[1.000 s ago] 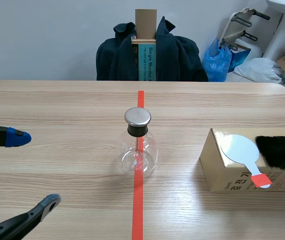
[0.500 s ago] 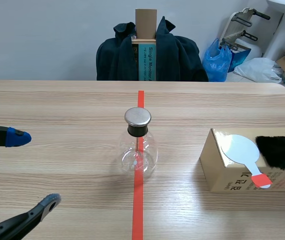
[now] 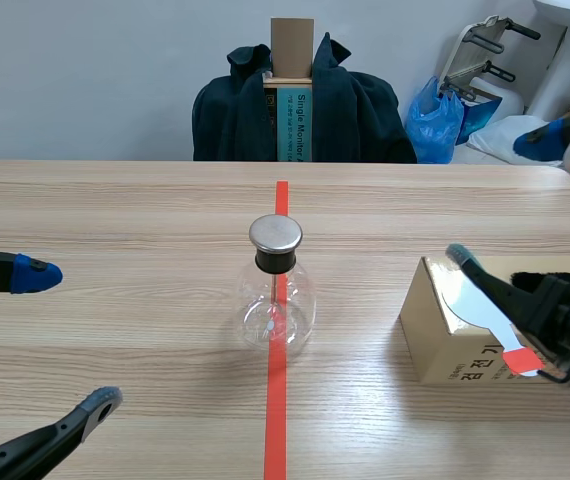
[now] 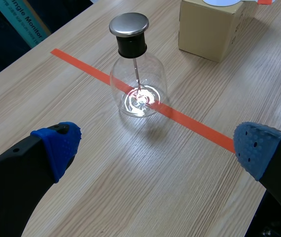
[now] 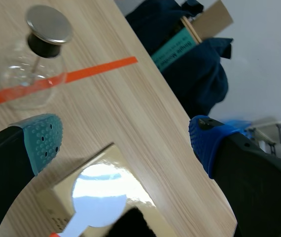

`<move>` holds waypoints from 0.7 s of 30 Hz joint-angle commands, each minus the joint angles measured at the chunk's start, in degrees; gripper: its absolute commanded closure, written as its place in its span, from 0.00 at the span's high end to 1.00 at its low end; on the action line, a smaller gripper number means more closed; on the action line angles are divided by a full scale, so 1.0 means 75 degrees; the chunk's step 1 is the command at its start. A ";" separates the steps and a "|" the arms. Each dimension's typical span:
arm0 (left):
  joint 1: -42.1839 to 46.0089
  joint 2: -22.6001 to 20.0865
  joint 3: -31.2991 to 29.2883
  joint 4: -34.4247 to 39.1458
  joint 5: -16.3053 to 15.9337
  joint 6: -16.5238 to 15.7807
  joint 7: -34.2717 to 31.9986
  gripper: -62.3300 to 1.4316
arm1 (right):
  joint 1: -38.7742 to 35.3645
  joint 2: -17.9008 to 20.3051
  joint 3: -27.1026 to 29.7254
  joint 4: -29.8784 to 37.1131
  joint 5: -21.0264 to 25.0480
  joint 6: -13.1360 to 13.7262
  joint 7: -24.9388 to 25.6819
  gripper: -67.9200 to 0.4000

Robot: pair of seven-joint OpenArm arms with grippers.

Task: Do the electroscope experiment.
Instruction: 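Return to the home posture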

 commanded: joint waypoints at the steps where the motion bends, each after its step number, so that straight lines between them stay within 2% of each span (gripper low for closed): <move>1: -0.0023 0.0017 0.0006 0.0047 -0.0087 -0.0015 -0.0163 1.00 | 0.0006 0.0000 -0.0055 0.0137 0.0026 0.0038 0.0082 0.77; 10: -0.0023 0.0015 0.0006 0.0047 -0.0085 -0.0015 -0.0274 1.00 | 0.0006 -0.0149 -0.0309 0.0166 0.0085 0.0012 0.0082 0.77; 16: -0.0023 0.0015 0.0006 0.0047 -0.0085 -0.0015 -0.0271 1.00 | 0.0003 -0.0539 -0.0309 0.0166 0.0085 -0.0035 0.0041 1.00; 21: -0.0023 0.0015 0.0006 0.0047 -0.0085 -0.0015 -0.0271 1.00 | 0.0003 -0.0697 -0.0326 0.0166 0.0085 -0.0029 0.0023 1.00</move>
